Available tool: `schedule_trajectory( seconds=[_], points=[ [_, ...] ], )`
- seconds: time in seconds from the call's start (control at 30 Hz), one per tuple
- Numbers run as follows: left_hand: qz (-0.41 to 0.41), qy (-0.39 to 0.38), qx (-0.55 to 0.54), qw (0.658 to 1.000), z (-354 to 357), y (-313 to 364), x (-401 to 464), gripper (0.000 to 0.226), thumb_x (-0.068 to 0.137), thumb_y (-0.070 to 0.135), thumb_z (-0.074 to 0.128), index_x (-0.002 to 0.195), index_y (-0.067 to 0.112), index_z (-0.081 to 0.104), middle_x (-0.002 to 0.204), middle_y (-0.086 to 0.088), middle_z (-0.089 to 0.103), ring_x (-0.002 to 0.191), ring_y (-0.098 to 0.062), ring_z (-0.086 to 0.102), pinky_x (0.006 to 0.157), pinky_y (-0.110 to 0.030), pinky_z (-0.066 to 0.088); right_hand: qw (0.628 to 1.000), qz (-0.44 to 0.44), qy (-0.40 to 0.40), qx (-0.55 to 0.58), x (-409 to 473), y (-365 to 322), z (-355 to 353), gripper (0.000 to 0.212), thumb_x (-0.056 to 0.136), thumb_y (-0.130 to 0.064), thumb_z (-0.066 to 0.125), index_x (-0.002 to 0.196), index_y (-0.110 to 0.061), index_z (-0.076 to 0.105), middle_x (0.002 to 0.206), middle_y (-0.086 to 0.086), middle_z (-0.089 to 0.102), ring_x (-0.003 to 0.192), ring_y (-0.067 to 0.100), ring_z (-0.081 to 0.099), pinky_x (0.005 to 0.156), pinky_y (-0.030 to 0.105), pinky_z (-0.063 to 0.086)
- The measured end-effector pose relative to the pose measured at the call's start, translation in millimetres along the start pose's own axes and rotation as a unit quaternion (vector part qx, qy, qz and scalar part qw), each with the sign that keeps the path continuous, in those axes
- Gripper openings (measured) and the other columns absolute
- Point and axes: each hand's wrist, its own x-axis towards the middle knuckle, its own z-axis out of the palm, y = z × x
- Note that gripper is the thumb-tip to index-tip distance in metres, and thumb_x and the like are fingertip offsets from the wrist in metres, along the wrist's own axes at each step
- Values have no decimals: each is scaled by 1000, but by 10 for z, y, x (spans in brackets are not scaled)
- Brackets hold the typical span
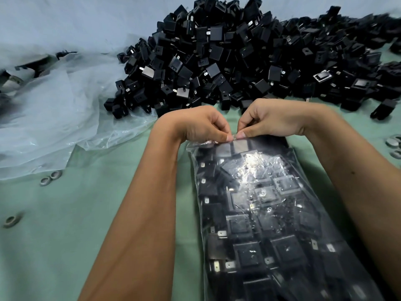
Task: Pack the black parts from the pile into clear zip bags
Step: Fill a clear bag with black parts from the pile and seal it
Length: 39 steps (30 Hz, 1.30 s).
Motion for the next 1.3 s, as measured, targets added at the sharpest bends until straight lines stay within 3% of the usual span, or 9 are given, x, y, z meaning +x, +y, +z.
schedule_trajectory(
  seconds=[0.17,0.37,0.5,0.57,0.67,0.77,0.93,1.07,1.3],
  points=[
    [5,-17,-31,999,18,-20,-25,18,100,17,65,84,11,72,55,11,54,46,-4,42,45,-15,36,1000,1,11,-18,22,21,17,22,93,-34,75,78,-17,77,57,-3,62,51,8,50,46,15,40],
    [-1,-30,-55,998,2,-33,-42,22,102,17,62,85,6,70,54,3,46,44,-10,35,44,-21,28,999,-10,28,-15,14,-7,54,22,92,-37,76,77,-21,77,59,-2,63,53,8,51,47,16,41],
    [-5,-37,-75,997,-10,-66,-69,20,102,14,61,87,5,69,56,-2,45,44,-11,32,42,-21,23,1000,11,17,3,-91,3,-51,30,92,-40,75,79,-14,79,71,11,74,60,20,67,54,21,51],
    [-7,-29,-84,996,-2,-71,-60,16,101,13,63,90,4,71,56,0,50,43,-10,35,40,-19,26,999,27,-14,25,-170,24,-130,31,94,-37,73,80,-9,77,70,15,74,57,23,71,55,20,52],
    [3,-2,-80,997,50,-32,3,13,98,16,68,96,6,74,63,-3,59,46,-7,43,42,-15,34,999,26,4,36,-207,52,-144,20,92,-28,75,83,-12,79,66,9,74,51,13,67,50,17,50],
    [7,6,-41,999,82,2,70,13,97,23,70,95,12,77,78,-14,71,64,-13,56,54,-18,43,999,24,16,23,-191,54,-106,17,92,-26,76,84,-11,78,63,7,73,48,10,65,48,17,49],
    [10,-4,-41,999,84,-15,83,13,98,19,69,89,14,76,72,2,72,57,-4,58,51,-13,43,999,31,19,24,-178,44,-86,20,92,-28,75,85,-9,77,62,9,72,47,14,66,47,19,48],
    [12,-5,-38,999,79,-12,86,13,98,17,69,92,8,76,71,2,69,59,-5,57,57,-17,45,999,37,22,23,-156,41,-76,21,92,-30,76,83,-11,77,61,8,72,46,12,65,47,18,48],
    [9,25,-17,1000,117,54,167,11,92,25,76,89,15,78,60,15,66,52,3,54,54,-12,41,999,25,26,34,-148,52,-52,20,89,-30,79,78,-14,78,57,4,70,44,11,62,47,17,46]
  ],
)
